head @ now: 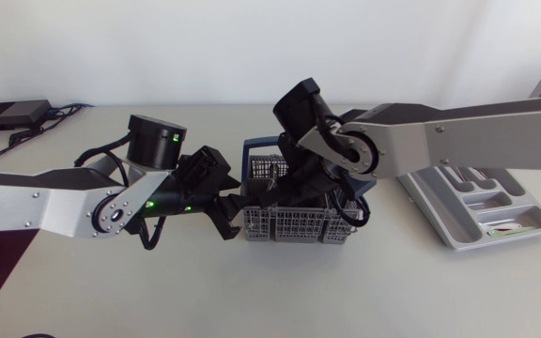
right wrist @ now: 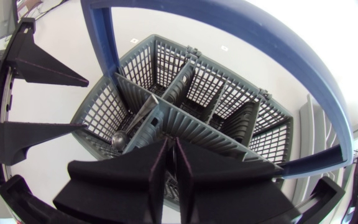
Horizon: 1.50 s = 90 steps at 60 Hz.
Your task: Sort the cutlery from the basket into the organizer compartments.
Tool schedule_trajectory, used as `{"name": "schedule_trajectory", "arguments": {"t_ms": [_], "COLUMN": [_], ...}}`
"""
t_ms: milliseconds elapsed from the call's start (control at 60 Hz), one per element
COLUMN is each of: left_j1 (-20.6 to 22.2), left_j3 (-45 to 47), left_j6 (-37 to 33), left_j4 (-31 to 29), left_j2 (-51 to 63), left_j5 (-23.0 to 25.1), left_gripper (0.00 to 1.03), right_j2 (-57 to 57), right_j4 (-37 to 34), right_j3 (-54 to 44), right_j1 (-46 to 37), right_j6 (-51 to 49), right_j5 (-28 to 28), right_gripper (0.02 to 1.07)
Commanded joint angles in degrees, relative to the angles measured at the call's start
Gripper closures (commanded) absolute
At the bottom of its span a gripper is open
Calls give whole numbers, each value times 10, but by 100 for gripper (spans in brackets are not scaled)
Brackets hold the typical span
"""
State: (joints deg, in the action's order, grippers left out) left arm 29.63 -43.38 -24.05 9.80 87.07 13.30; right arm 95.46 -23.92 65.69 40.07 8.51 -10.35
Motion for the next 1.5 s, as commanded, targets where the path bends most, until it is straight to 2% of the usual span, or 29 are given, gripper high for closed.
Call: {"name": "schedule_trajectory", "arguments": {"t_ms": [0,217,383,567,617,783,1150,1317,1483], "left_j1": [-4,-2,0,2,2,2,3,3,1], "left_j3": [26,25,25,23,23,23,27,30,30], "left_j6": [-7,-7,-6,-6,-6,-6,-7,-7,-8], "left_j4": [-10,-10,-11,-11,-11,-13,-13,-15,-20], "left_j2": [19,19,17,20,20,15,6,-5,-17], "left_j5": [1,1,1,1,1,1,-4,-6,-7], "left_gripper": [52,52,52,52,52,51,49,49,49], "right_j2": [-2,-39,-92,-139,-155,-231,-391,-443,-464], "right_j4": [-16,-25,-60,-104,-118,-179,-248,-267,-253], "right_j3": [-31,-36,-22,2,10,44,43,-2,-75], "right_j1": [1,-3,1,11,10,-45,-130,-222,-363], "right_j6": [3,5,9,26,32,42,27,-25,-117], "right_j5": [2,16,41,80,111,205,204,204,221], "right_gripper": [100,100,100,100,100,100,100,100,100]}}
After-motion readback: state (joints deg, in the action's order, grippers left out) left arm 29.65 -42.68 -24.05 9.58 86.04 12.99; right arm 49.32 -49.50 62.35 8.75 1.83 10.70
